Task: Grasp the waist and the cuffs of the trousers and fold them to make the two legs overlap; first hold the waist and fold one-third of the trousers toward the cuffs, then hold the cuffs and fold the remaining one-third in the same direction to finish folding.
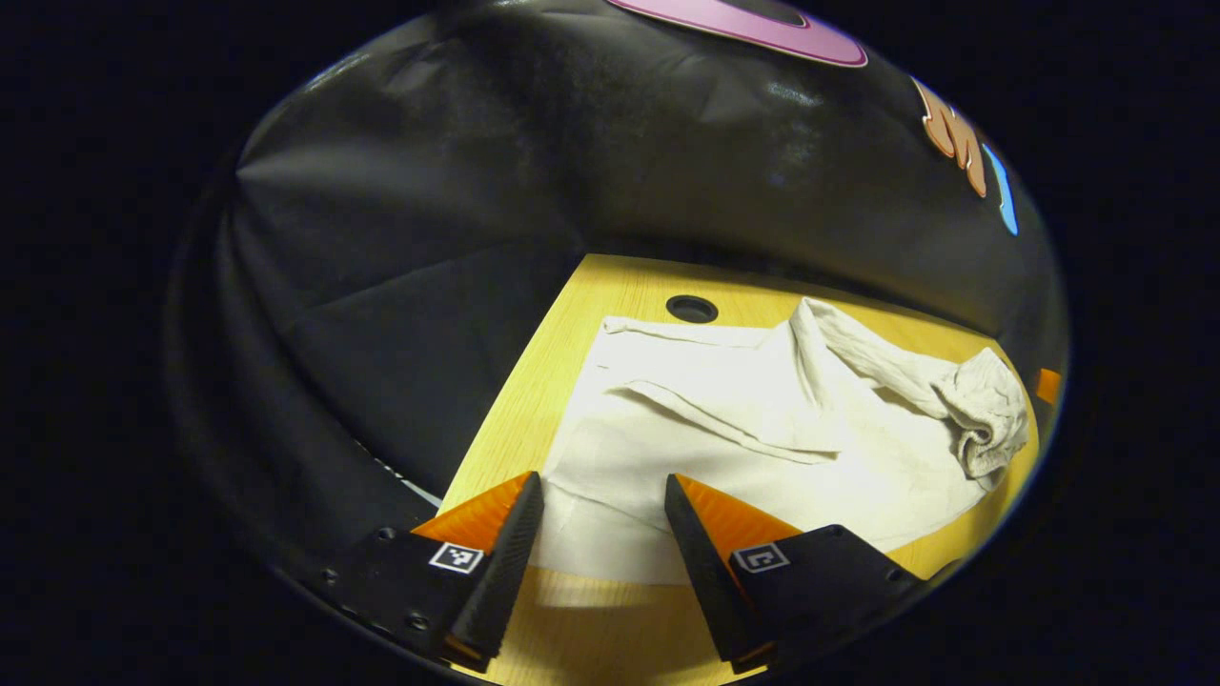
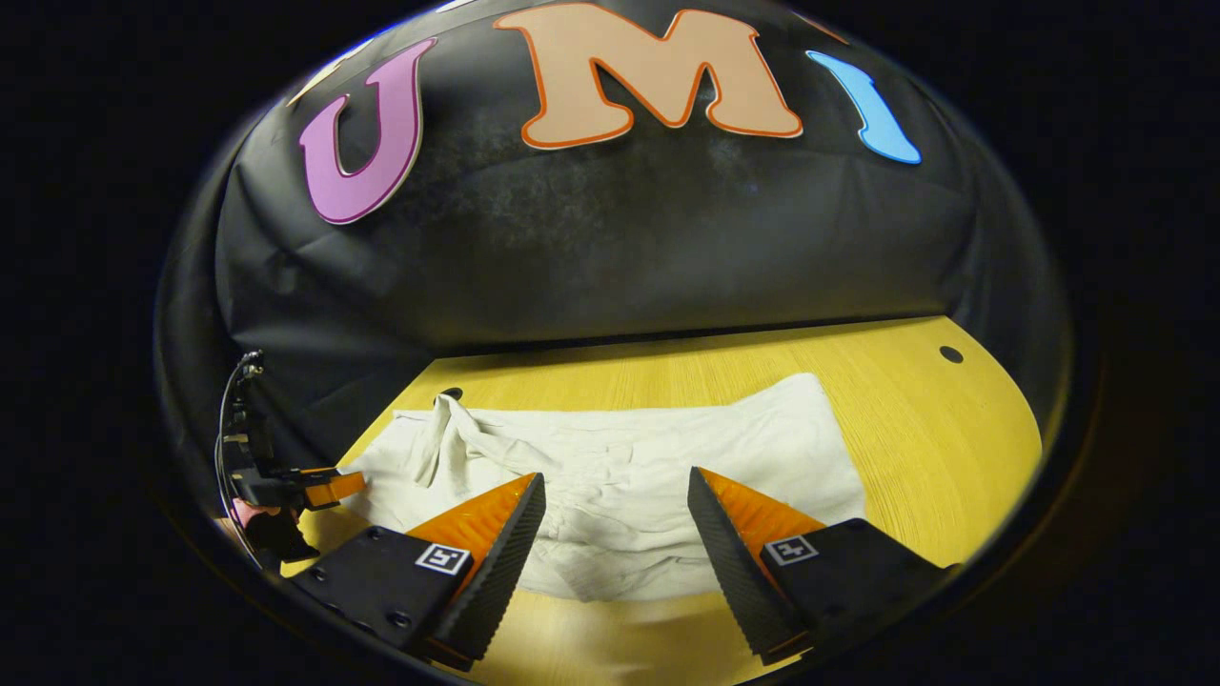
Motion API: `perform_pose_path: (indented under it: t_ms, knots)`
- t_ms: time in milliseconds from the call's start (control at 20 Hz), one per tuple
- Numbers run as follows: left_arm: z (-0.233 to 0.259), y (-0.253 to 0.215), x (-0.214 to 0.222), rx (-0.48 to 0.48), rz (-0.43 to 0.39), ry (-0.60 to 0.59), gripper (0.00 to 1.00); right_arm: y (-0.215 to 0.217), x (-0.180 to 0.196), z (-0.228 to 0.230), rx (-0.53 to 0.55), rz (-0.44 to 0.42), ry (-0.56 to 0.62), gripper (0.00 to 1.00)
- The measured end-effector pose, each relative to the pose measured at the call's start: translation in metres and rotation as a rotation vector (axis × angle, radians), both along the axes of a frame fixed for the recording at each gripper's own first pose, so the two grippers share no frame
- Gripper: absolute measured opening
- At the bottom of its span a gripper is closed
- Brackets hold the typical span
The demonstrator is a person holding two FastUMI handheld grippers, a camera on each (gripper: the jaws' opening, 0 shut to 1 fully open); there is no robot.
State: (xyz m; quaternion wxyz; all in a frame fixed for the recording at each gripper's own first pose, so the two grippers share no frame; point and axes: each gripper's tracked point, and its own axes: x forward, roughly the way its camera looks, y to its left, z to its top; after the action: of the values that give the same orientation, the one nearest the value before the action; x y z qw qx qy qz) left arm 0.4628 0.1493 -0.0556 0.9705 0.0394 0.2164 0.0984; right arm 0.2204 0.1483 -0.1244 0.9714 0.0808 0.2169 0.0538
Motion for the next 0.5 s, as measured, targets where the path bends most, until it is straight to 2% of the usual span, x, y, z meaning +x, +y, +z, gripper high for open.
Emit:
perform_pose_path:
  t_ms: [100,150,200,250,300,400,500]
  knots:
    - [0.002,0.001,0.001,0.005,0.003,-0.007,0.70,-0.006,-0.003,0.002,0.005,-0.014,-0.002,0.96]
    - [0.002,-0.002,0.000,-0.005,-0.004,-0.005,0.69,-0.009,-0.005,0.005,0.008,-0.020,-0.006,0.96]
    - [0.003,-0.006,0.001,-0.014,-0.006,-0.010,0.54,-0.012,-0.006,0.006,0.010,-0.026,-0.010,0.96]
    - [0.003,-0.011,0.003,-0.023,-0.012,-0.019,0.45,-0.017,-0.008,0.009,0.008,-0.030,-0.011,0.96]
    - [0.004,-0.016,0.007,-0.036,-0.021,-0.025,0.27,-0.020,-0.009,0.010,0.004,-0.034,-0.013,0.96]
    - [0.002,-0.020,0.009,-0.044,-0.023,-0.030,0.03,-0.026,-0.013,0.011,-0.005,-0.046,-0.018,0.96]
    - [0.003,-0.022,0.009,-0.061,-0.030,-0.041,0.00,-0.030,-0.017,0.013,-0.003,-0.060,-0.020,0.96]
